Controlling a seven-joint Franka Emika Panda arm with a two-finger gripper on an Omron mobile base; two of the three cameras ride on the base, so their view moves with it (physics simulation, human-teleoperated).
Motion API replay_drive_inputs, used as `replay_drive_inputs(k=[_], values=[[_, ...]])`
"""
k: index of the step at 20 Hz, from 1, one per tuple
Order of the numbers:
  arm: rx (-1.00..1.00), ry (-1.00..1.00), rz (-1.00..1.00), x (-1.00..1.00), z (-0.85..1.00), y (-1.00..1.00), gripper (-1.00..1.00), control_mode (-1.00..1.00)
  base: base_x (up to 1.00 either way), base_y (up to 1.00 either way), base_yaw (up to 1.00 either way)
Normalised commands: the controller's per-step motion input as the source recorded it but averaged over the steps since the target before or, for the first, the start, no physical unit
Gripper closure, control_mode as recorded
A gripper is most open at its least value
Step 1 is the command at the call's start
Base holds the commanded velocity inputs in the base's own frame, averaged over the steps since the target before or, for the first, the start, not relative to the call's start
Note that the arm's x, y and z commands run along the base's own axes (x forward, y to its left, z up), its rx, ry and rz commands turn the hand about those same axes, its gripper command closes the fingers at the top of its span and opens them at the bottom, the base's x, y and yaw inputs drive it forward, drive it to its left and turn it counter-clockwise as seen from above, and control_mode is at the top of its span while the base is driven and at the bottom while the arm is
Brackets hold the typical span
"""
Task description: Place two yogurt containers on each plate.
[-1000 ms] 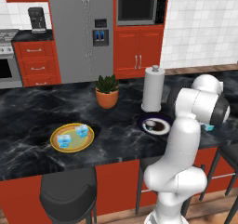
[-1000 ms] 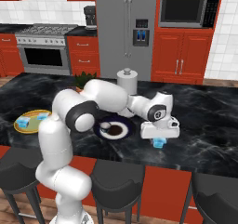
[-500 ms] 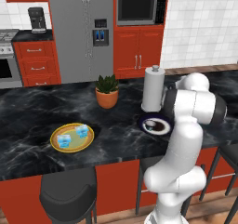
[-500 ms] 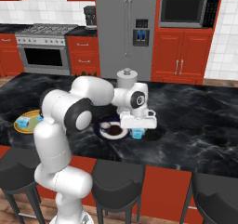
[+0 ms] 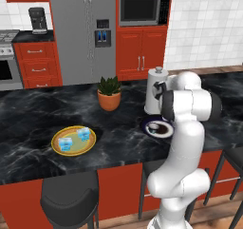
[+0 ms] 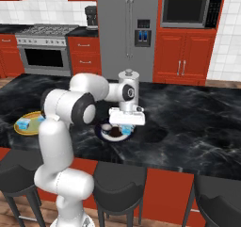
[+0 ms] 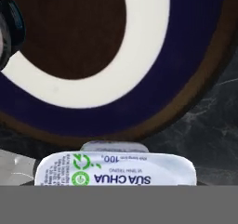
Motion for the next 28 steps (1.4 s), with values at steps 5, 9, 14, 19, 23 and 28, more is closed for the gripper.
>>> replay_drive_inputs(k=[5,9,14,19,23,28], values=[[0.07,0.04,0.0,0.1,-0.11,0.01,1.0,-1.0,0.0,0.0,0.0],[0.09,0.0,0.0,0.09,-0.26,0.08,1.0,-1.0,0.0,0.0,0.0],[0.09,0.0,0.0,0.15,-0.27,0.02,1.0,-1.0,0.0,0.0,0.0],[0.01,0.0,0.0,0.17,-0.16,0.1,1.0,-1.0,0.0,0.0,0.0],[0.0,0.0,0.0,0.17,-0.17,0.18,1.0,-1.0,0.0,0.0,0.0],[0.0,0.0,0.0,0.09,-0.2,0.05,1.0,-1.0,0.0,0.0,0.0]])
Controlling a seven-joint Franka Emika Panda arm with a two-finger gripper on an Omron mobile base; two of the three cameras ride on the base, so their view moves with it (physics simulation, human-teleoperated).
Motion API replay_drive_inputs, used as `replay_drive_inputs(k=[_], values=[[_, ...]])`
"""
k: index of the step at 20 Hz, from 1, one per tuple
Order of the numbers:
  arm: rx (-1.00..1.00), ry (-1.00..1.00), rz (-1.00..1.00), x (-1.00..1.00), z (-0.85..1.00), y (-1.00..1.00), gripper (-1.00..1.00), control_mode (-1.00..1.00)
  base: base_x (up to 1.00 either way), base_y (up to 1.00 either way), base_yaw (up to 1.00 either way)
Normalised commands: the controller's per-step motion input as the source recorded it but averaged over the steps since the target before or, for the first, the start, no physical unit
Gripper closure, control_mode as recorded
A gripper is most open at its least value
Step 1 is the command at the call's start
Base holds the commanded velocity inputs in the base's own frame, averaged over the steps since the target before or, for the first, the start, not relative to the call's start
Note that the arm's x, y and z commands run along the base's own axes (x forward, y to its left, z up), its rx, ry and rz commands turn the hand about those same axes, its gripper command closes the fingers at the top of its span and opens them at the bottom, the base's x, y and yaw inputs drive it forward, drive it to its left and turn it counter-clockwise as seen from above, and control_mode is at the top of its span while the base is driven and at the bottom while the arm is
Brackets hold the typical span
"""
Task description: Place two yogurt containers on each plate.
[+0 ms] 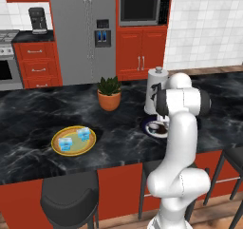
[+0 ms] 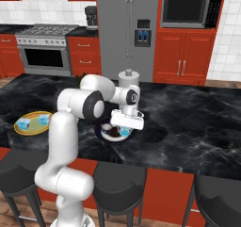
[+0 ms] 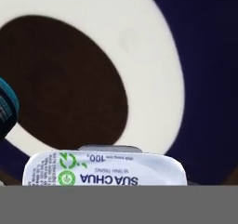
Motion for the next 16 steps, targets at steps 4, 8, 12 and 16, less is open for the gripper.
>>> replay_drive_inputs(k=[4,8,12,16], values=[[0.0,0.0,0.0,0.08,-0.15,0.0,1.0,-1.0,0.0,0.0,0.0],[0.0,0.0,0.0,0.07,-0.11,0.07,-1.0,-1.0,0.0,0.0,0.0],[0.0,-0.01,-0.01,0.03,-0.01,0.07,-1.0,-1.0,0.0,0.0,0.0],[0.0,-0.05,-0.03,0.0,0.04,0.06,-1.0,-1.0,0.0,0.0,0.0]])
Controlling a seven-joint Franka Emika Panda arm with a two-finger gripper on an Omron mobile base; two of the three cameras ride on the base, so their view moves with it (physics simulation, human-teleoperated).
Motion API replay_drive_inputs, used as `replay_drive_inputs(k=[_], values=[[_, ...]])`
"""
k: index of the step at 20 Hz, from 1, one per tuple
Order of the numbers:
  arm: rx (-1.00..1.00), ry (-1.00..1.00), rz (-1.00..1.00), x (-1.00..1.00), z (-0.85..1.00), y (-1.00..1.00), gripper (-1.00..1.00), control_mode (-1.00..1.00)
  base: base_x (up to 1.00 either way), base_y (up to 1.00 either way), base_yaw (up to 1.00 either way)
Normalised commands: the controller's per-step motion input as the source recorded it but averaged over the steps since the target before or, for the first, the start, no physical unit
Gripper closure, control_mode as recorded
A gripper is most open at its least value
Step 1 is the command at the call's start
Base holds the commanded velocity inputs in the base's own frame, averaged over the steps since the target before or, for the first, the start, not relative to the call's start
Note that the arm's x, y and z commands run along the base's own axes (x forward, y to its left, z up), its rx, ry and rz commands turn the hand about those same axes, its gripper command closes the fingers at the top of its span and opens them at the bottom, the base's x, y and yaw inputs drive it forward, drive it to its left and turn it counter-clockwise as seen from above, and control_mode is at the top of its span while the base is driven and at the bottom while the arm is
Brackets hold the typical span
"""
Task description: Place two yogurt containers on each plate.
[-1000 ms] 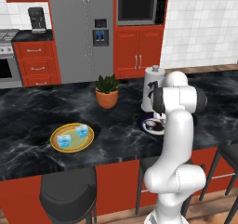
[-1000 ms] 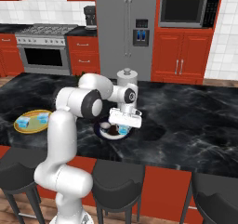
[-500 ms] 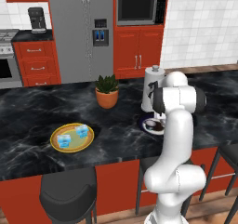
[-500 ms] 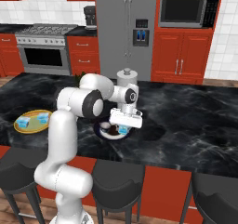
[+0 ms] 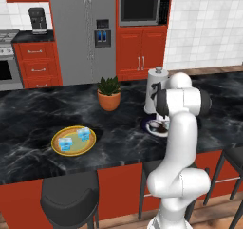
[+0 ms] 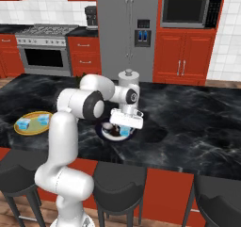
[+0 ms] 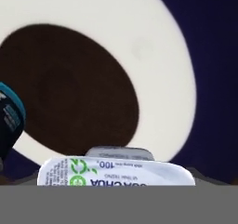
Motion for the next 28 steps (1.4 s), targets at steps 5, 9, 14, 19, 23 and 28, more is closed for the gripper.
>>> replay_drive_inputs(k=[5,9,14,19,23,28], values=[[0.0,-0.09,-0.04,0.0,0.06,0.16,-1.0,-1.0,0.0,0.0,0.0],[0.0,-0.12,-0.05,0.0,0.19,0.21,-1.0,-1.0,0.0,0.0,0.0],[0.0,-0.15,-0.06,0.0,0.25,0.15,-1.0,-1.0,0.0,0.0,0.0],[-0.01,-0.17,-0.07,-0.02,0.17,0.01,-1.0,-1.0,0.0,0.0,0.0],[-0.01,-0.16,-0.1,-0.07,0.25,0.0,-1.0,-1.0,0.0,0.0,0.0],[0.0,-0.1,-0.17,-0.38,0.43,0.06,-1.0,-1.0,0.0,0.0,0.0]])
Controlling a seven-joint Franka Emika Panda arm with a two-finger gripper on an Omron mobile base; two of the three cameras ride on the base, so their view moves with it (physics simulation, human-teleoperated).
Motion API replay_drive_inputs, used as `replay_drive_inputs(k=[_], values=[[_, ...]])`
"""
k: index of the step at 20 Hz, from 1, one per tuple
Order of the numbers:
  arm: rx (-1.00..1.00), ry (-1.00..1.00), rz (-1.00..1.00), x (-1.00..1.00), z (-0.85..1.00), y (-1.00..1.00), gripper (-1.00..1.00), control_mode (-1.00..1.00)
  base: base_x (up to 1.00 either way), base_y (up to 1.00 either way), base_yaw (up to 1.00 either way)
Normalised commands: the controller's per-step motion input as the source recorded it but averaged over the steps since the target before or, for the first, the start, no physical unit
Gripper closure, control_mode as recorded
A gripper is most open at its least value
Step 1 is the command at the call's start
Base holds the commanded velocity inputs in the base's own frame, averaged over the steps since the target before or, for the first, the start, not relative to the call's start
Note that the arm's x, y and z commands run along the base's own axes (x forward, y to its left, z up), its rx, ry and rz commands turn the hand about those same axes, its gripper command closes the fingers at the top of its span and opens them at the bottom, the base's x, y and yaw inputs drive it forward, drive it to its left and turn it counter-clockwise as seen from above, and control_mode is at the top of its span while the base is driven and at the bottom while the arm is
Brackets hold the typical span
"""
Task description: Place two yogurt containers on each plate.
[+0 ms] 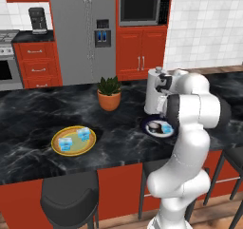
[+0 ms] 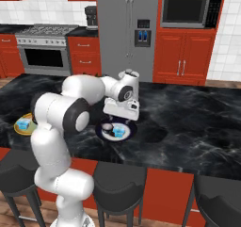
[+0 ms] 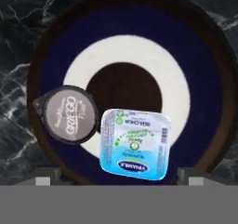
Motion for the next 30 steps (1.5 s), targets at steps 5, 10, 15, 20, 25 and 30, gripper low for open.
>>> replay_drive_inputs(k=[5,10,15,20,25,30], values=[[0.0,0.0,-0.21,-0.57,0.57,0.24,-1.0,-1.0,0.0,0.0,0.0],[-0.03,-0.13,-0.28,-0.63,0.5,0.38,-1.0,-1.0,0.0,0.0,0.0],[-0.03,-0.02,-0.24,-0.68,0.44,0.34,-1.0,-1.0,0.0,0.0,0.0],[-0.04,-0.05,-0.19,-0.87,0.3,0.25,-1.0,-1.0,0.0,0.0,0.0],[-0.07,-0.13,-0.08,-0.88,0.17,0.17,-1.0,-1.0,0.0,0.0,0.0],[-0.07,-0.13,0.03,-0.84,0.27,0.06,-1.0,-1.0,0.0,0.0,0.0]])
